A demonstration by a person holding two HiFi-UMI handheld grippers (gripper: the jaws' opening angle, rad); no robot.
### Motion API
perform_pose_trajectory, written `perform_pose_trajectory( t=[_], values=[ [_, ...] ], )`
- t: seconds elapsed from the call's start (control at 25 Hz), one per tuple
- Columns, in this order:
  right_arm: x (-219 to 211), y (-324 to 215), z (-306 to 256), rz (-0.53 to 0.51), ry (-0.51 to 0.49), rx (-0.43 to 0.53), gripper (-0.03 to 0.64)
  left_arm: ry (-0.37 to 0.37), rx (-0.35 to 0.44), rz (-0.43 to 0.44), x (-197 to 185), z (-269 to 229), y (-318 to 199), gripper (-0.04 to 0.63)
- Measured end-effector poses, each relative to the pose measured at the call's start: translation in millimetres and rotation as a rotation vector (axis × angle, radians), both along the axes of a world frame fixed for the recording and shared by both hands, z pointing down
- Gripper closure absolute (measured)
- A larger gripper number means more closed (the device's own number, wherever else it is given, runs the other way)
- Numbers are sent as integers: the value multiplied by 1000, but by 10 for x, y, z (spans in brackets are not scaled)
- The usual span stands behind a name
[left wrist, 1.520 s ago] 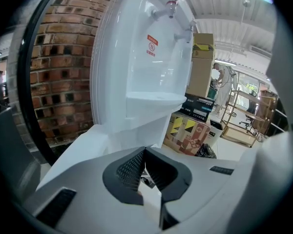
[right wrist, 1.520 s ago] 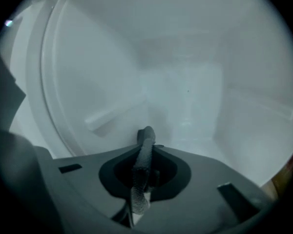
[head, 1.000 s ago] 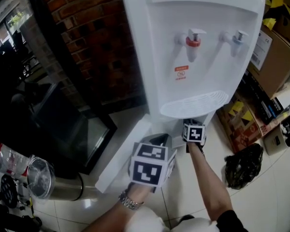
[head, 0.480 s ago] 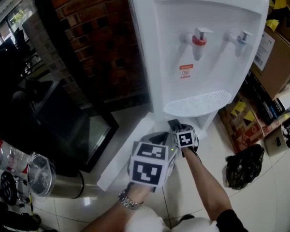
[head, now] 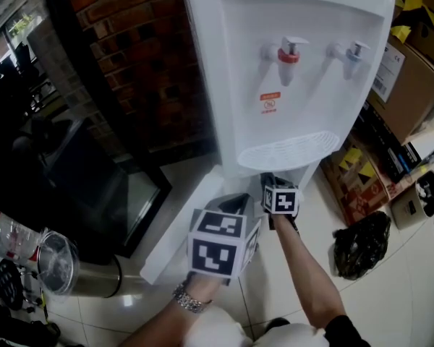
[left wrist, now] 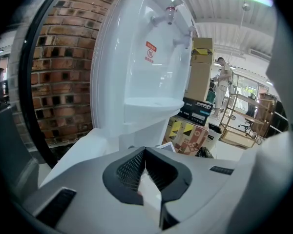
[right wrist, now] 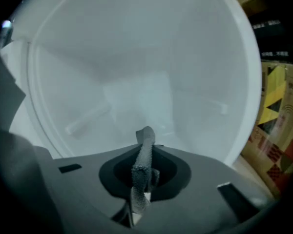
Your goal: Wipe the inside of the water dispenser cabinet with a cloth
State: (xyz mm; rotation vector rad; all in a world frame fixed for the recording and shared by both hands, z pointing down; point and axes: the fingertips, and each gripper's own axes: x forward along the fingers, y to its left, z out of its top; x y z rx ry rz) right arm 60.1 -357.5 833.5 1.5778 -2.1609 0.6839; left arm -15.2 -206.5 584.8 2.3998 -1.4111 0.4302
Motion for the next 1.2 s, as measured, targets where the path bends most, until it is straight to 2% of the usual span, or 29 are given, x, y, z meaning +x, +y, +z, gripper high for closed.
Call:
perform_pose_trajectory(
  t=[0.08, 0.16, 0.28, 0.4, 0.56, 0.64, 0.8, 0.92, 1.04, 1.2],
  values=[
    [-392, 78, -92, -97, -19, 20, 595, -1, 0, -2, -16, -2, 6, 595],
    [-621, 152, -49, -164, 4, 16, 595, -1, 2, -8, -49, -9, 8, 595],
    [-601, 183, 191, -178, 63, -26, 595, -3, 3, -10, -78, -24, 19, 595],
    [-162, 160, 507, -106, 143, -98, 595, -4, 8, -7, -73, -39, 32, 595],
    [575, 75, 507, 74, 199, -99, 595, -5, 7, -11, -44, 0, 0, 595],
    [772, 74, 447, 124, 189, -96, 595, 8, -3, -16, -14, 26, -20, 595],
    [868, 254, 309, 139, 129, -106, 595, 17, -16, -45, 26, -10, 9, 595],
    [719, 553, -118, 134, 94, -87, 595, -12, 3, -92, -38, -112, 70, 595],
    [638, 981, -715, 124, 95, -112, 595, -34, -32, -88, 44, -301, 212, 595],
    [802, 1428, -1710, 147, 111, -155, 595, -30, -84, -60, 231, -963, 394, 595]
  ],
)
